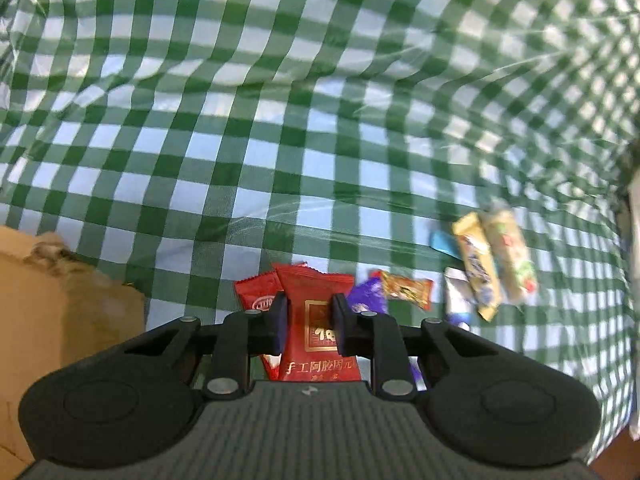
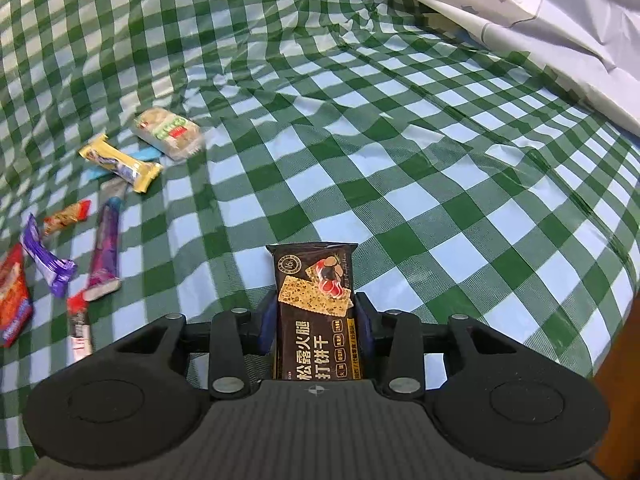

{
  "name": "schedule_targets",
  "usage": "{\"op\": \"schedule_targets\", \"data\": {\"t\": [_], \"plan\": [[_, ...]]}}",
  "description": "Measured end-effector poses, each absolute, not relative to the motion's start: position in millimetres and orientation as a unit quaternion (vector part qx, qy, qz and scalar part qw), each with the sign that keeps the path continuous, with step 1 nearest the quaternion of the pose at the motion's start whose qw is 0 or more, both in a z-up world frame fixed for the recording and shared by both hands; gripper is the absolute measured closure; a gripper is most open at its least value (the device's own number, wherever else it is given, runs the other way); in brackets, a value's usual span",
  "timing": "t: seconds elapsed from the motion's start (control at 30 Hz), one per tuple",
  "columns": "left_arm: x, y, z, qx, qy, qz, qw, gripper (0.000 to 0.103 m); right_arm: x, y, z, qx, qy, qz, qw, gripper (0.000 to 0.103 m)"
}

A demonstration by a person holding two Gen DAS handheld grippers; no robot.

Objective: Organize snacks
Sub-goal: 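Grasp the small red packet with the left gripper, then carry both packets over the box and open both grippers to drop them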

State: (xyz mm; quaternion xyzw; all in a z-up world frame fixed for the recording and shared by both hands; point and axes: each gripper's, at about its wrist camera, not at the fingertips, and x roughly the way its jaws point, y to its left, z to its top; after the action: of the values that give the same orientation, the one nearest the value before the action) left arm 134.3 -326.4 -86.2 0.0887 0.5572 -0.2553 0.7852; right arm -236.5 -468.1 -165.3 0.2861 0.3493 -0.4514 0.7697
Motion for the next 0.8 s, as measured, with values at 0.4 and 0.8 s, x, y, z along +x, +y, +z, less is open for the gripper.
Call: {"op": "schedule_targets", "data": {"t": [0.4,0.8], "plan": [[71,-258,0,0.077,0.502,-0.303,0.807,0.084,-239,-414,-96,0.268,0.305,-0.42,0.812,0.062],[37,-122,66,0.05,0.463,-0.301,0.832,0.084,-193,-301,-6,0.242,0.264,-0.311,0.88,0.062]]}}
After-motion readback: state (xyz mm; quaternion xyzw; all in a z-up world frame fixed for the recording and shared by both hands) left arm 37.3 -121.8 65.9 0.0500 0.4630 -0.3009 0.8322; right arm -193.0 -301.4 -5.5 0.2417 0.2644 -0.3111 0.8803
